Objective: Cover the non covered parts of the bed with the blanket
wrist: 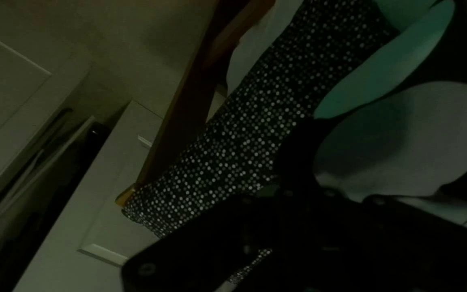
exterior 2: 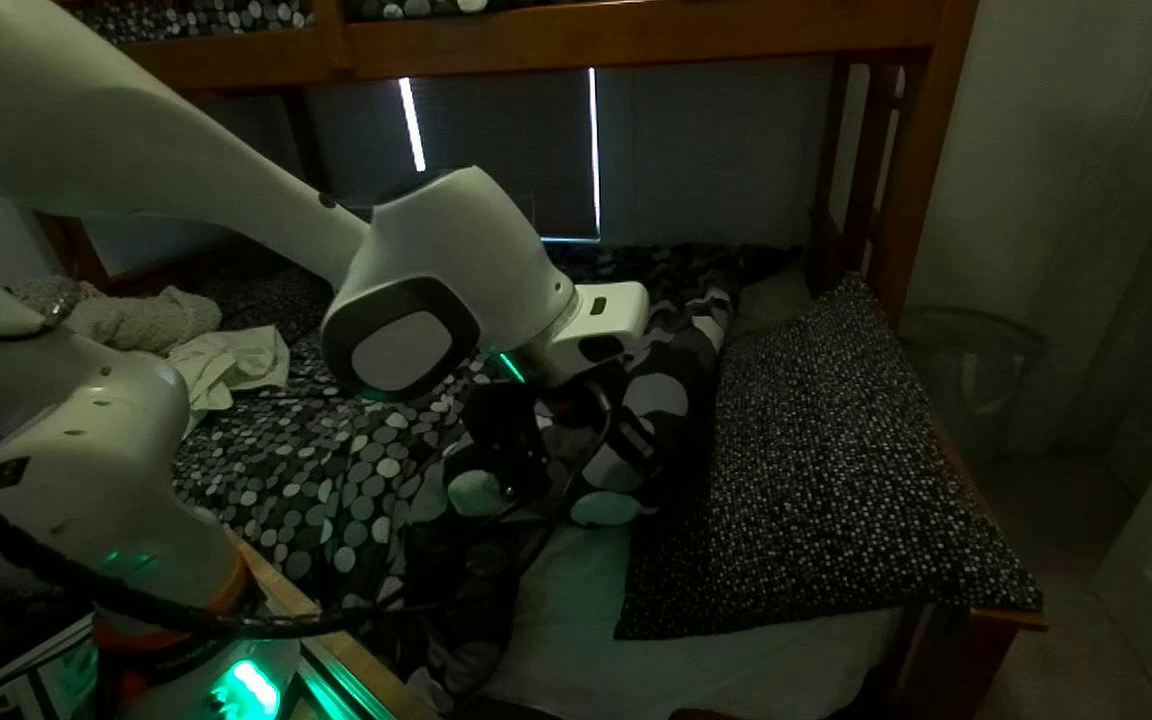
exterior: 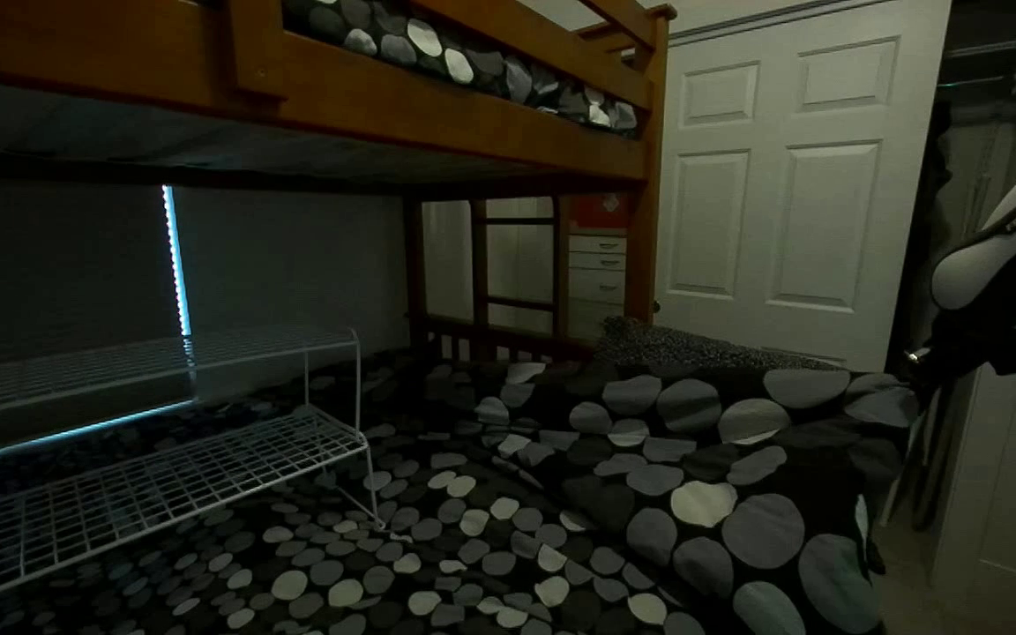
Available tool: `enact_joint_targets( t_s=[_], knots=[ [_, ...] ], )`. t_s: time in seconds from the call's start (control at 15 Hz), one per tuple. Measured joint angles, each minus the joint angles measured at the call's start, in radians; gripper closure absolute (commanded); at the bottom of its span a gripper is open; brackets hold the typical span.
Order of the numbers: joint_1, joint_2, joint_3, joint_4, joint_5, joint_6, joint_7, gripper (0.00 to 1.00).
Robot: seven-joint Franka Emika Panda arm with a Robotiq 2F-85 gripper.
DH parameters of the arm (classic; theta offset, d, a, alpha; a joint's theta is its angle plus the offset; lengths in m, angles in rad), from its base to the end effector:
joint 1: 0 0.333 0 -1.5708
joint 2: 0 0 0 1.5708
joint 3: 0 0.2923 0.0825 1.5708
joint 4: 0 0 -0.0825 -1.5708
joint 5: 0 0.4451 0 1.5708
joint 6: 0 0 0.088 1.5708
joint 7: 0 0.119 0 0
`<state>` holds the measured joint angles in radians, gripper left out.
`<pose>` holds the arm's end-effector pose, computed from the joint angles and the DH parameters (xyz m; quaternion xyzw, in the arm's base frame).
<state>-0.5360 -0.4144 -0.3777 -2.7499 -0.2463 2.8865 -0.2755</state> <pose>0.3113 -0.3551 0.3184 0.9423 -0.2046 0.2273 0.1360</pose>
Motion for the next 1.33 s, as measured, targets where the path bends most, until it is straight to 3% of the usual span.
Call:
enact_joint_targets(
  t_s=[0.4, 0.6, 1.0, 1.33],
  knots=[
    [0.002, 0.013, 0.005, 0.002, -0.001, 0.007, 0.015, 0.99],
    [-0.037, 0.060, 0.050, 0.019, -0.011, 0.161, 0.091, 0.99],
    [-0.132, 0.347, 0.059, 0.199, -0.008, 0.412, 0.140, 0.99],
    [-0.141, 0.530, -0.012, 0.337, 0.022, 0.437, 0.133, 0.99]
  ],
)
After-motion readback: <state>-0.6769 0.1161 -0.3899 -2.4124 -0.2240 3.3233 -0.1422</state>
